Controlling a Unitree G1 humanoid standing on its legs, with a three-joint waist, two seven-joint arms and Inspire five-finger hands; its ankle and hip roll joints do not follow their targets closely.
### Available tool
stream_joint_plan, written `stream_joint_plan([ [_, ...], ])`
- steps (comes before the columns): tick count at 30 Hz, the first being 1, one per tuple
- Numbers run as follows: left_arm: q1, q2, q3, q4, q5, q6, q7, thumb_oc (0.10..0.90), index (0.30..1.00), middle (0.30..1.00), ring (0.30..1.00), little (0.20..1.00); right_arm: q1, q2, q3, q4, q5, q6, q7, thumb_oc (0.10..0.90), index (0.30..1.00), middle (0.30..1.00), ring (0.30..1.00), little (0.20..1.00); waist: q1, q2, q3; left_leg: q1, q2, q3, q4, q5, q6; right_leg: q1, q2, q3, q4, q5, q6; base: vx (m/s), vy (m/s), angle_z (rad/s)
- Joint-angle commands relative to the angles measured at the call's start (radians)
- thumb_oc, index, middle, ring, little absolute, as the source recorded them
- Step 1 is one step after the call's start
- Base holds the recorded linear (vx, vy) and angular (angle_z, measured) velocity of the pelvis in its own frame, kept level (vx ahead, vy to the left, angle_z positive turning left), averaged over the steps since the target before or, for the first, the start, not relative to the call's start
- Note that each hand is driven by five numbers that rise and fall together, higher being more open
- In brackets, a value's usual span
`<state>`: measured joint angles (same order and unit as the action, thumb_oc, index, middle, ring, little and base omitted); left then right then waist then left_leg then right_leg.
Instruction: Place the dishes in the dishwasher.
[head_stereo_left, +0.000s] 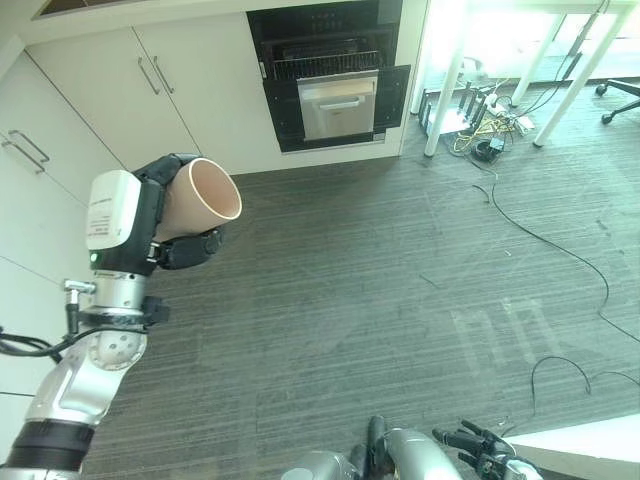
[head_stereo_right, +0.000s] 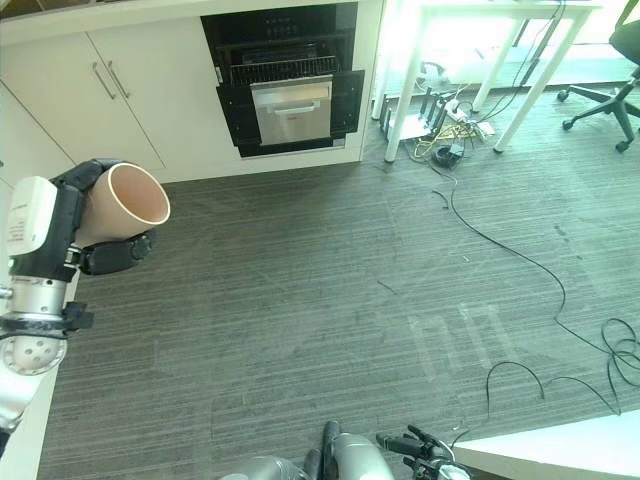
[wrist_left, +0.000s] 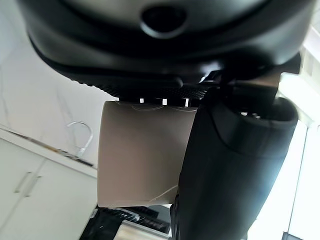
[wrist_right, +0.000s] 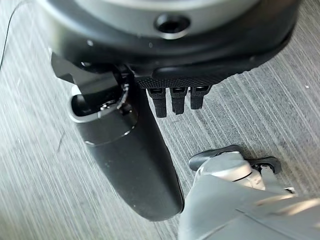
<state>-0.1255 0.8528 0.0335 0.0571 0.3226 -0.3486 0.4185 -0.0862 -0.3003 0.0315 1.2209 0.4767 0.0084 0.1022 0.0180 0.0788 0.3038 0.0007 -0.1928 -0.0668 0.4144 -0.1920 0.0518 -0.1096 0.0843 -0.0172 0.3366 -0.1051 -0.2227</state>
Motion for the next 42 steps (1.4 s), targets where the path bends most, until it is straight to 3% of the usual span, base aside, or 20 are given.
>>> stream_joint_plan([
  [1,-0.09,0.047,0.097,-0.107,-0.025,-0.036,0.026,0.4,0.3,0.3,0.3,0.3,-0.03,-0.059,-0.005,-0.023,0.033,-0.058,0.041,0.8,0.9,0.9,0.9,0.9,-0.005,-0.007,0.001,-0.109,0.119,0.101,0.306,0.0,-0.009,0.08,-0.097,-0.047,-0.037,-0.127,0.214,0.16,-0.245,-0.07],
  [3,-0.088,0.042,0.121,-0.099,-0.046,-0.068,-0.023,0.4,0.3,0.3,0.3,0.3,-0.023,-0.073,-0.018,-0.008,0.046,-0.061,0.044,0.8,0.9,0.9,0.9,0.9,-0.01,0.0,0.009,-0.236,0.128,0.132,0.475,0.024,-0.032,0.108,-0.07,-0.052,-0.037,-0.134,0.186,0.26,-0.272,0.48],
  [5,-0.089,0.041,0.121,-0.098,-0.042,-0.063,-0.03,0.4,0.3,0.3,0.3,0.3,-0.016,-0.077,-0.028,0.002,0.029,-0.058,0.049,0.8,0.9,0.9,0.9,0.9,-0.01,0.005,0.01,-0.246,0.102,0.129,0.362,0.026,-0.031,0.12,-0.055,-0.04,-0.037,-0.14,0.19,0.25,-0.061,0.26],
  [7,-0.08,0.037,0.121,-0.098,-0.034,-0.052,-0.02,0.4,0.3,0.3,0.3,0.3,-0.019,-0.077,-0.027,0.015,0.004,-0.049,0.043,0.8,0.9,0.9,0.9,0.9,0.0,0.005,0.017,-0.24,0.085,0.13,0.16,0.07,-0.043,0.143,-0.041,-0.023,-0.037,-0.16,0.195,0.27,0.032,-0.46],
  [8,-0.071,0.03,0.118,-0.102,-0.022,-0.043,-0.005,0.4,0.3,0.3,0.3,0.3,-0.023,-0.077,-0.024,0.021,-0.004,-0.036,0.032,0.8,0.9,0.9,0.9,0.9,0.011,0.005,0.021,-0.26,0.085,0.13,0.016,0.133,-0.062,0.162,-0.031,-0.019,-0.037,-0.176,0.194,0.27,0.029,-0.52],
  [10,-0.058,0.018,0.119,-0.115,-0.007,-0.033,-0.001,0.4,0.3,0.3,0.3,0.3,-0.026,-0.076,-0.015,0.032,-0.008,-0.026,0.02,0.8,0.9,0.9,0.9,0.9,0.031,0.006,0.024,-0.302,0.087,0.109,-0.114,0.214,-0.086,0.183,-0.021,-0.01,-0.037,-0.187,0.19,0.31,0.039,-0.63],
  [13,-0.041,0.007,0.13,-0.116,0.0,-0.045,-0.013,0.4,0.3,0.3,0.3,0.3,-0.022,-0.077,-0.011,0.044,-0.007,-0.024,0.017,0.8,0.9,0.9,0.9,0.9,0.039,0.016,0.029,-0.404,0.124,0.099,-0.114,0.225,-0.104,0.214,-0.005,-0.007,-0.037,-0.201,0.182,0.31,0.066,-0.66],
  [16,-0.039,-0.02,0.14,-0.08,0.026,-0.103,-0.022,0.4,0.3,0.3,0.3,0.3,-0.003,-0.073,-0.027,0.033,-0.01,-0.023,0.004,0.8,0.9,0.9,0.9,0.9,0.024,0.028,0.017,-0.382,0.165,0.156,-0.114,0.223,-0.105,0.238,-0.015,-0.052,-0.037,-0.217,0.181,0.49,0.166,-1.13],
  [20,-0.004,0.0,0.189,-0.075,0.039,-0.141,-0.035,0.4,0.3,0.3,0.3,0.3,0.012,-0.039,-0.063,0.012,-0.031,-0.034,0.007,0.8,0.9,0.9,0.9,0.9,0.056,0.011,-0.032,-0.273,0.104,0.112,-0.114,0.114,-0.048,0.33,-0.057,-0.09,-0.001,-0.243,0.235,0.47,0.206,-0.3],
  [21,-0.006,0.013,0.191,-0.078,0.04,-0.147,-0.036,0.4,0.3,0.3,0.3,0.3,0.018,-0.029,-0.064,0.003,-0.038,-0.048,0.005,0.8,0.9,0.9,0.9,0.9,0.058,0.009,-0.037,-0.254,0.097,0.11,-0.114,0.092,-0.03,0.314,-0.077,-0.113,0.078,-0.219,0.257,0.38,0.181,-0.42],
  [23,-0.019,0.054,0.179,-0.076,0.026,-0.138,-0.042,0.4,0.3,0.3,0.3,0.3,0.034,-0.009,-0.059,-0.03,-0.049,-0.066,-0.016,0.8,0.9,0.9,0.9,0.9,0.048,-0.001,-0.04,-0.208,0.064,0.091,-0.114,0.045,0.023,0.223,-0.107,-0.117,0.374,-0.085,0.325,0.3,0.153,-0.15],
  [25,-0.039,0.1,0.15,-0.06,-0.002,-0.119,-0.036,0.4,0.3,0.3,0.3,0.3,0.034,0.001,-0.056,-0.038,-0.027,-0.084,-0.037,0.8,0.9,0.9,0.9,0.9,0.04,0.004,-0.042,-0.17,0.055,0.068,-0.114,0.011,0.061,0.109,-0.125,-0.12,0.518,-0.01,0.355,0.21,0.099,0.16],
  [27,-0.053,0.124,0.127,-0.052,-0.008,-0.106,-0.009,0.4,0.3,0.3,0.3,0.3,0.03,-0.004,-0.051,-0.047,-0.036,-0.116,-0.042,0.8,0.9,0.9,0.9,0.9,0.036,0.02,-0.039,-0.143,0.066,0.066,-0.114,-0.003,0.072,0.042,-0.164,-0.155,0.479,-0.05,0.327,0.17,0.018,0.0],
  [29,-0.067,0.128,0.117,-0.067,0.014,-0.074,0.012,0.4,0.3,0.3,0.3,0.3,0.018,-0.02,-0.039,-0.079,-0.055,-0.137,-0.052,0.8,0.9,0.9,0.9,0.9,0.026,0.042,-0.021,-0.104,0.094,0.053,-0.114,-0.02,0.06,0.007,-0.18,-0.17,0.285,-0.095,0.305,0.18,-0.151,-0.12],
  [31,-0.087,0.135,0.114,-0.071,0.023,-0.053,0.022,0.4,0.3,0.3,0.3,0.3,0.0,-0.036,-0.037,-0.089,-0.037,-0.148,-0.057,0.8,0.9,0.9,0.9,0.9,0.021,0.048,-0.006,-0.082,0.116,0.041,-0.114,-0.038,0.051,0.019,-0.211,-0.157,0.041,-0.062,0.31,0.19,-0.259,0.15],
  [32,-0.085,0.142,0.122,-0.072,0.019,-0.048,0.025,0.4,0.3,0.3,0.3,0.3,-0.012,-0.043,-0.041,-0.09,-0.042,-0.15,-0.058,0.8,0.9,0.9,0.9,0.9,0.021,0.043,-0.001,-0.066,0.12,0.038,-0.114,-0.058,0.048,0.013,-0.237,-0.135,-0.037,-0.022,0.329,0.21,-0.292,0.71],
  [37,-0.053,0.185,0.145,-0.083,-0.012,-0.039,0.037,0.4,0.3,0.3,0.3,0.3,-0.034,-0.05,-0.041,-0.096,-0.106,-0.166,-0.057,0.8,0.9,0.9,0.9,0.9,0.02,0.011,-0.008,-0.012,0.132,-0.002,-0.114,-0.132,0.042,-0.081,-0.302,0.021,-0.037,0.038,0.394,0.31,-0.441,0.02],
  [40,-0.001,0.196,0.194,-0.089,-0.008,-0.021,0.052,0.4,0.3,0.3,0.3,0.3,-0.039,-0.046,-0.013,-0.114,-0.175,-0.144,-0.031,0.8,0.9,0.9,0.9,0.9,0.035,-0.004,-0.025,0.048,0.227,0.019,-0.114,-0.157,-0.011,-0.076,-0.318,-0.054,-0.037,0.012,0.406,0.45,-0.767,0.31],
  [41,0.011,0.183,0.207,-0.107,-0.009,-0.001,0.037,0.4,0.3,0.3,0.3,0.3,-0.041,-0.049,-0.003,-0.121,-0.204,-0.132,-0.021,0.8,0.9,0.9,0.9,0.9,0.039,-0.008,-0.028,0.063,0.247,0.019,-0.114,-0.16,-0.02,-0.072,-0.314,-0.073,-0.037,0.006,0.401,0.38,-0.775,0.05],
  [42,0.037,0.164,0.224,-0.143,-0.024,0.023,0.04,0.4,0.3,0.3,0.3,0.3,-0.041,-0.061,0.03,-0.143,-0.202,-0.125,-0.019,0.8,0.9,0.9,0.9,0.9,0.038,-0.007,-0.03,0.079,0.297,0.024,-0.114,-0.15,-0.035,-0.072,-0.289,-0.101,-0.037,-0.01,0.374,0.35,-0.933,0.31],
])
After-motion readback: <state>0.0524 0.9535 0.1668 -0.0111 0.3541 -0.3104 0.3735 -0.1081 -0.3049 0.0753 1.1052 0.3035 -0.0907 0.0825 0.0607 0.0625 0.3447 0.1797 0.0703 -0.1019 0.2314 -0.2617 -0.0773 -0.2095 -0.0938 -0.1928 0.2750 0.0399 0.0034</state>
